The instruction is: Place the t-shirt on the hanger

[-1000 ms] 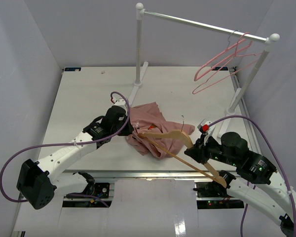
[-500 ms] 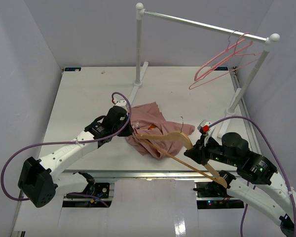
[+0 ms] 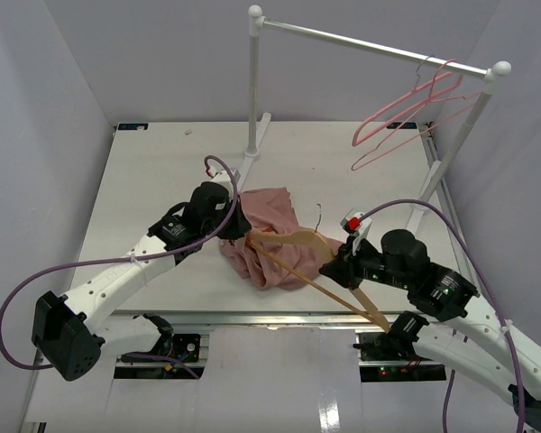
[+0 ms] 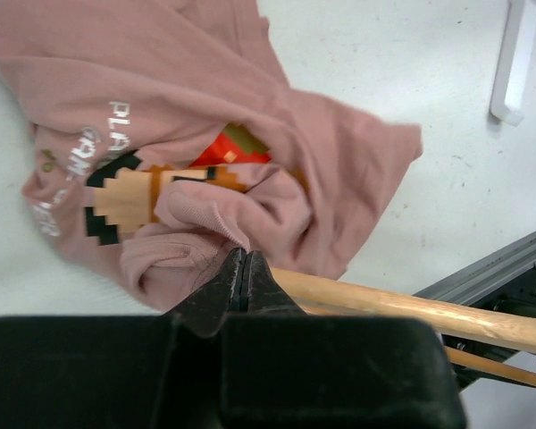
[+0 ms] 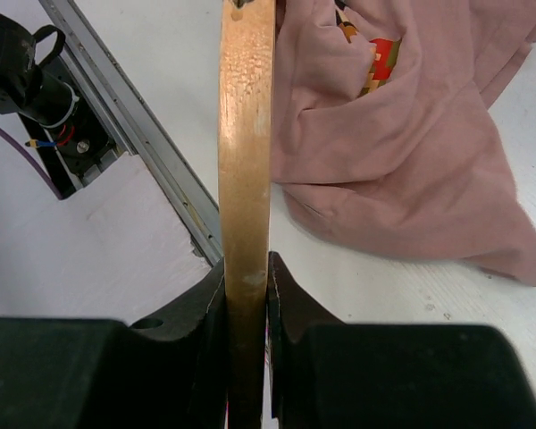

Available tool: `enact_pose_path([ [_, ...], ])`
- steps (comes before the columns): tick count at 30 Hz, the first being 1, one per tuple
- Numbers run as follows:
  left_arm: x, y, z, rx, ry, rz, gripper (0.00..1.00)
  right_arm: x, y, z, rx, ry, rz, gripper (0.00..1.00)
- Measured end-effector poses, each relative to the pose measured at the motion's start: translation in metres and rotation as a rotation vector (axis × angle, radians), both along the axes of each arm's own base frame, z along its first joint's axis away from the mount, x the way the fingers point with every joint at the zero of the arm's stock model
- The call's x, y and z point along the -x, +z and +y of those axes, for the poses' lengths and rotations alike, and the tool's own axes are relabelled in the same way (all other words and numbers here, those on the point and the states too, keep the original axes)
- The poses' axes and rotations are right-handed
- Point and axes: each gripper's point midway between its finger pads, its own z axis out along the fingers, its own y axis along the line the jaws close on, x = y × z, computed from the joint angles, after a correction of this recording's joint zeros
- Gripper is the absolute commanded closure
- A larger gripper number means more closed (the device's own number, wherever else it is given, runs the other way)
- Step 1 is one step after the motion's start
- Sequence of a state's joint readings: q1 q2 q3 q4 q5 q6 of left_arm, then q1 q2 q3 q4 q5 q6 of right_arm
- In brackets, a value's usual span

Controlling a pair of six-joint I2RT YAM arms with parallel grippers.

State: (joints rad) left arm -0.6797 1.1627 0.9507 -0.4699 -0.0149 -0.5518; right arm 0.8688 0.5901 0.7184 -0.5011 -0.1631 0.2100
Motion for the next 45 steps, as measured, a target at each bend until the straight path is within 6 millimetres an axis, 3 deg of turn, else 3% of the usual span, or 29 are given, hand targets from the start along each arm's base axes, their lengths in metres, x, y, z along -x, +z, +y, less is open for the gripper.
enact_pose_path([
  [7,-0.004,0.032,-0.018,0.064,-0.058,-0.022,1.0,-0.015,-0.002,0.013,-0.043,-0.035,-0.022,0.92],
  [15,-0.009,0.114,-0.034,0.188,-0.11,-0.125,1.0,-0.041,0.004,0.028,-0.068,-0.109,-0.06,0.92],
  [19,-0.003,0.138,-0.038,0.239,-0.142,-0.155,1.0,-0.049,0.014,0.03,-0.104,-0.155,-0.083,0.92],
  [33,0.025,0.161,-0.054,0.341,-0.29,-0.118,1.0,-0.049,0.052,0.05,-0.264,-0.093,-0.179,0.92],
  [45,0.058,0.162,-0.081,0.445,-0.491,-0.084,1.0,-0.053,0.047,0.076,-0.355,-0.033,-0.21,0.92],
])
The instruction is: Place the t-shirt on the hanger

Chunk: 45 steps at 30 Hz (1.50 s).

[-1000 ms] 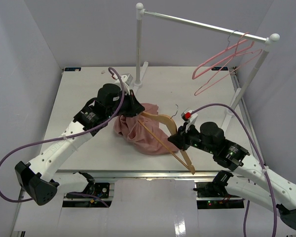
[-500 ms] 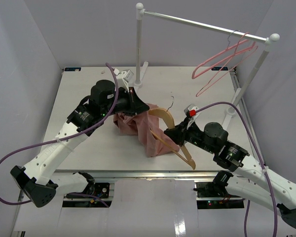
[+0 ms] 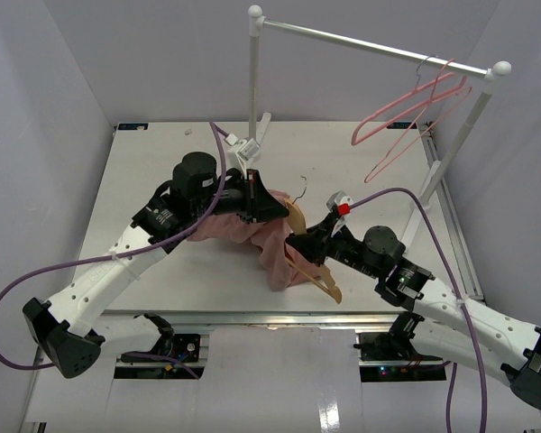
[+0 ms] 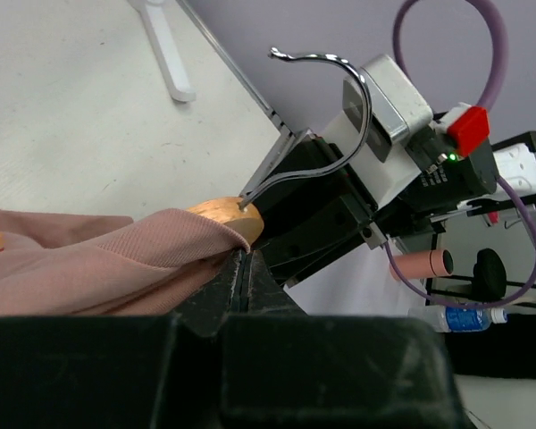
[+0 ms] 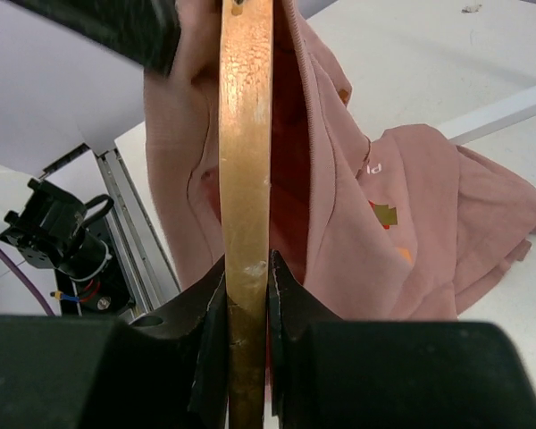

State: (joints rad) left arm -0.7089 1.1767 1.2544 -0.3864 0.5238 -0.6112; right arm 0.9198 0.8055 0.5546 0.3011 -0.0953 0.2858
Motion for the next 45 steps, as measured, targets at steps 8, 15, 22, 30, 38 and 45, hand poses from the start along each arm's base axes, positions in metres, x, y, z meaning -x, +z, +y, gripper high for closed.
enact_pose_path([
  [8,0.028,-0.015,-0.011,0.008,-0.139,-0.003,0.36,0.009,-0.008,-0.006,-0.094,0.007,-0.036,0.92],
  [15,0.043,-0.018,0.001,-0.048,-0.19,-0.067,0.22,0.029,-0.018,-0.033,-0.209,0.008,-0.103,0.92],
  [22,0.026,-0.021,0.026,-0.207,-0.103,-0.218,0.26,0.04,-0.018,-0.045,-0.277,0.02,-0.154,0.92],
  [30,0.013,0.037,0.057,-0.295,-0.048,-0.581,0.27,0.051,-0.016,-0.047,-0.284,0.065,-0.169,0.92],
  [38,0.019,-0.004,0.062,-0.463,-0.261,-0.699,0.27,0.06,-0.03,-0.042,-0.212,0.126,-0.146,0.92],
  [45,0.038,-0.09,0.043,-0.535,-0.537,-0.514,0.33,0.066,-0.032,-0.036,-0.166,0.182,-0.148,0.92],
])
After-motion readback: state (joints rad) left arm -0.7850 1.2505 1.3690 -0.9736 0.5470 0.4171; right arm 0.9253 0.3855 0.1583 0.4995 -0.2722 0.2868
